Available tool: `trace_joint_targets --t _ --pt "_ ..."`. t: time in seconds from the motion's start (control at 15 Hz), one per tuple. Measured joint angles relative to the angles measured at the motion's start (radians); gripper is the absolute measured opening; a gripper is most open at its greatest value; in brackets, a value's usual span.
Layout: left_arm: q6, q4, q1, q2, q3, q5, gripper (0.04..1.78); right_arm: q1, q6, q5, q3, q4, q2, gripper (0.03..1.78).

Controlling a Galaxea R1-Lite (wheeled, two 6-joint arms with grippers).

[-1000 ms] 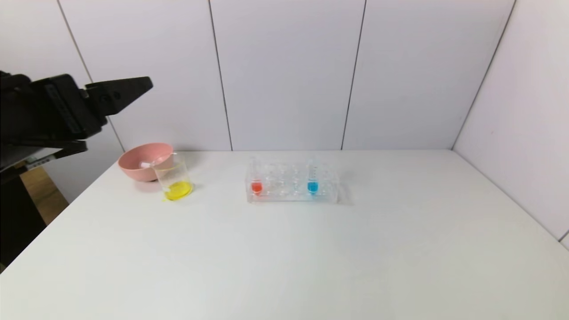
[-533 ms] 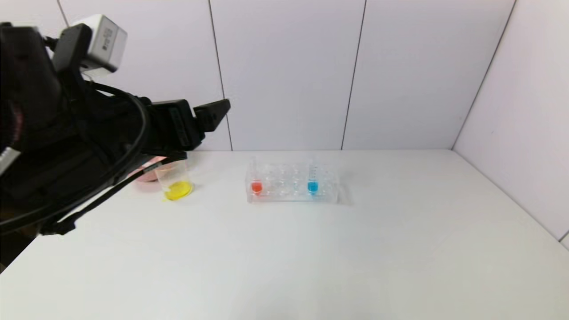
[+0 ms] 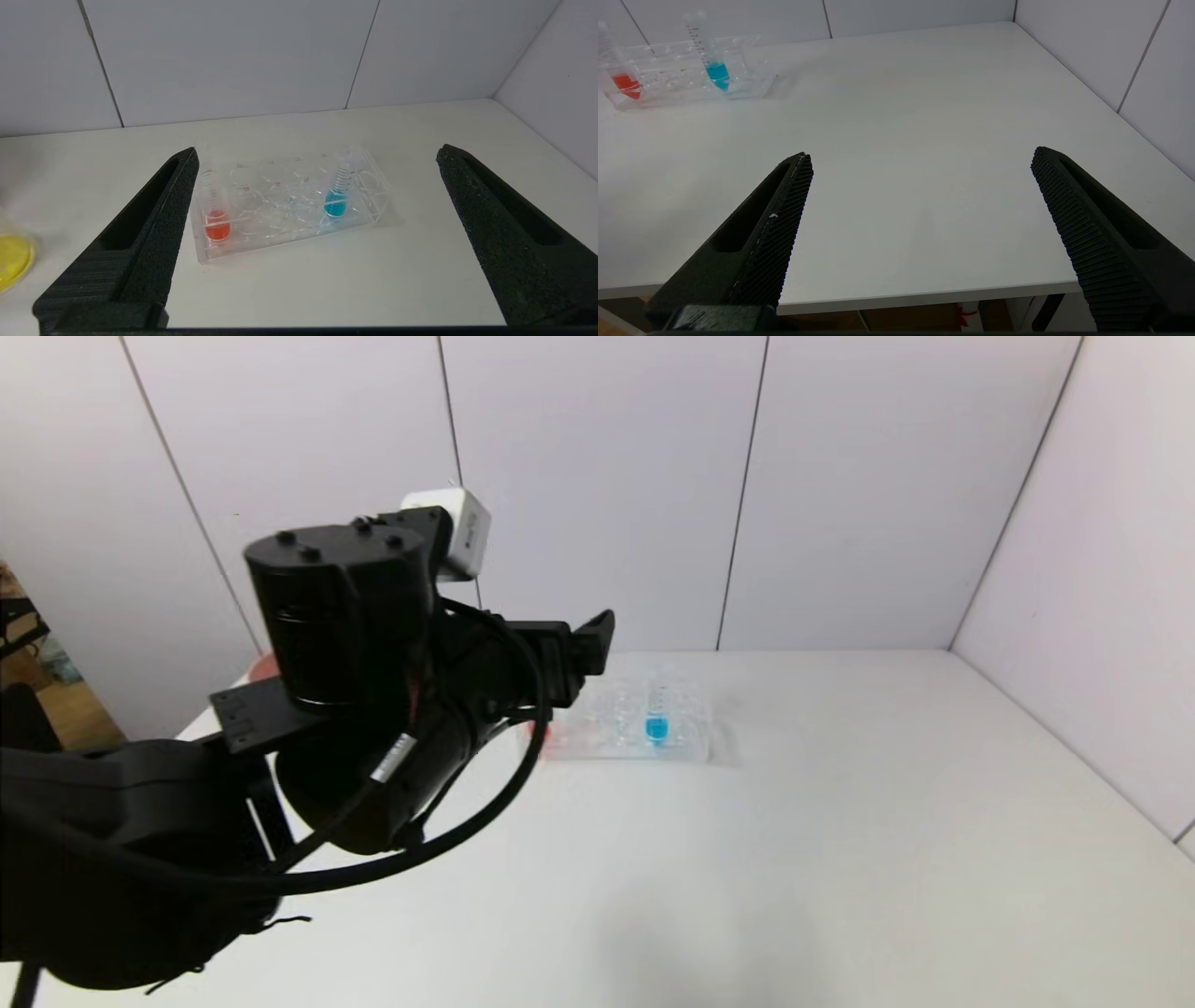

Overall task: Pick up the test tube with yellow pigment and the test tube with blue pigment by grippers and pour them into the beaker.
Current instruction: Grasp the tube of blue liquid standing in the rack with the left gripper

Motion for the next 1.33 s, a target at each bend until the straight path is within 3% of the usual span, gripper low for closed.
trace_joint_targets --t 0.47,1.33 --pt "-0.045 -0.081 -0.052 0.253 -0.108 0.056 1.78 0.0 0.0 0.0 0.0 0.0 0.0 1.71" --pt "-0.073 -0.117 -0.046 0.568 -0.333 0.074 1.78 0.0 0.0 0.0 0.0 0.0 0.0 1.71"
